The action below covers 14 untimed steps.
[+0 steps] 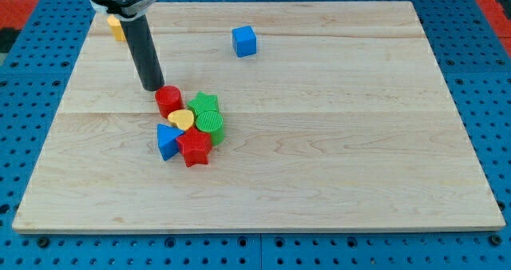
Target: Slide blue cube towards center left
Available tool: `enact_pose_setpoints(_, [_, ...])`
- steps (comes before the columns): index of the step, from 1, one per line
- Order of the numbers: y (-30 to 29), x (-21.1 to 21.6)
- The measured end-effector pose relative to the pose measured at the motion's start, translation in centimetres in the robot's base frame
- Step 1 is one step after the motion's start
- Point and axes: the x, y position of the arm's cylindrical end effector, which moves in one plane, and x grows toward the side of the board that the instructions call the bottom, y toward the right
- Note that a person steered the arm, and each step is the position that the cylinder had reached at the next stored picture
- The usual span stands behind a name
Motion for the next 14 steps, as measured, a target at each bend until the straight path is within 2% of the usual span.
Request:
enact_pose_setpoints(3, [4.0,1.2])
enact_pose_setpoints(4, [4.0,-2.2])
enact_pose_setpoints(5, [6.6,-3.5])
enact_pose_setpoints(7, [17.3,-4.6])
enact_pose_setpoints(8, [19.9,-8.7])
enact_pose_setpoints(9, [19.3,-11.1])
enact_pose_setpoints(13, [2.4,-9.9])
enact_pose_setpoints(14, [0.4,-8.4])
